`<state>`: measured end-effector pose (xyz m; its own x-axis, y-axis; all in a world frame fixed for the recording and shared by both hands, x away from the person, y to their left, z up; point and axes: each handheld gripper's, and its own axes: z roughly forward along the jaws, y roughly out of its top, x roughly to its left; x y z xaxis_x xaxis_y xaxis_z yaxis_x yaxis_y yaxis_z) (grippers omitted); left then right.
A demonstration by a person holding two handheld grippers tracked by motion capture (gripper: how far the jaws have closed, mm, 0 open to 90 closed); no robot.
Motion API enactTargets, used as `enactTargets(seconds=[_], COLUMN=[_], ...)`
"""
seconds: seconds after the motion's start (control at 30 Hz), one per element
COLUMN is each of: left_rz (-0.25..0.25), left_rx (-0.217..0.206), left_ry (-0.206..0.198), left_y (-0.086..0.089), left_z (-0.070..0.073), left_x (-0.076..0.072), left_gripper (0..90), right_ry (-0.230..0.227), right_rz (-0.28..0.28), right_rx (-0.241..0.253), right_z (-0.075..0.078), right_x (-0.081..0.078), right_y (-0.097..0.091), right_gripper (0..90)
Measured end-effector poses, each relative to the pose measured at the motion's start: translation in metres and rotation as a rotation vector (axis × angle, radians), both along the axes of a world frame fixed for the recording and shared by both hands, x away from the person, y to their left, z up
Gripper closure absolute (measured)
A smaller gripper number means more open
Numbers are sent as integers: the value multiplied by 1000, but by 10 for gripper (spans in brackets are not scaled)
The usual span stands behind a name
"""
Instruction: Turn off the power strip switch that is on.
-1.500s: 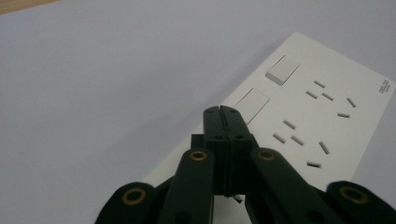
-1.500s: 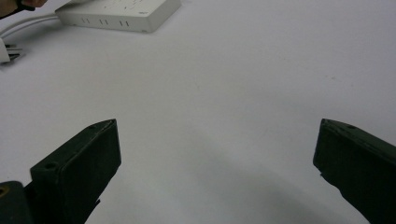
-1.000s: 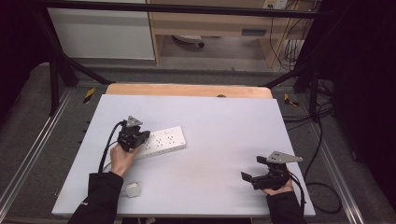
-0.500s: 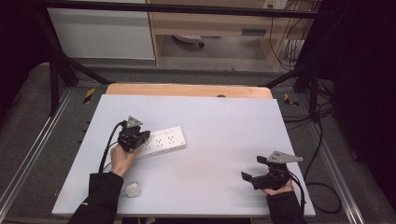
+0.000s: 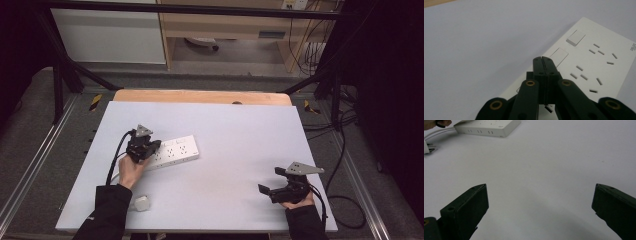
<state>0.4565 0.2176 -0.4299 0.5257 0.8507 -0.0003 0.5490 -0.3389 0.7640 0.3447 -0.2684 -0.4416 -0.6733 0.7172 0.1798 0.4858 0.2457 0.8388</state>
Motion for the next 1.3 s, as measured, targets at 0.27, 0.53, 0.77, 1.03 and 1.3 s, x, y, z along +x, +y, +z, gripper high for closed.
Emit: enactTargets(seconds=[0.27, 0.53, 0.77, 1.03, 1.3], left_rz=[-24, -26, -42, -63, -87], left_rx=[9, -24, -50, -40, -21], left_ry=[-11, 8, -17, -20, -21], left_y=[-5, 0, 5, 14, 21], left_z=[-2, -2, 7, 16, 22], left_x=[-1, 1, -5, -16, -29], left_gripper=[900, 900, 900, 898, 681], right_ry=[-4, 0, 0, 0, 3], right_rz=[-3, 0, -2, -8, -8], right_rx=[5, 1, 3, -1, -5], right_z=[1, 0, 0, 0, 0], right_x=[0, 0, 0, 0, 0], right_y=[-1, 0, -1, 0, 0], right_gripper=[13, 13, 13, 14, 14])
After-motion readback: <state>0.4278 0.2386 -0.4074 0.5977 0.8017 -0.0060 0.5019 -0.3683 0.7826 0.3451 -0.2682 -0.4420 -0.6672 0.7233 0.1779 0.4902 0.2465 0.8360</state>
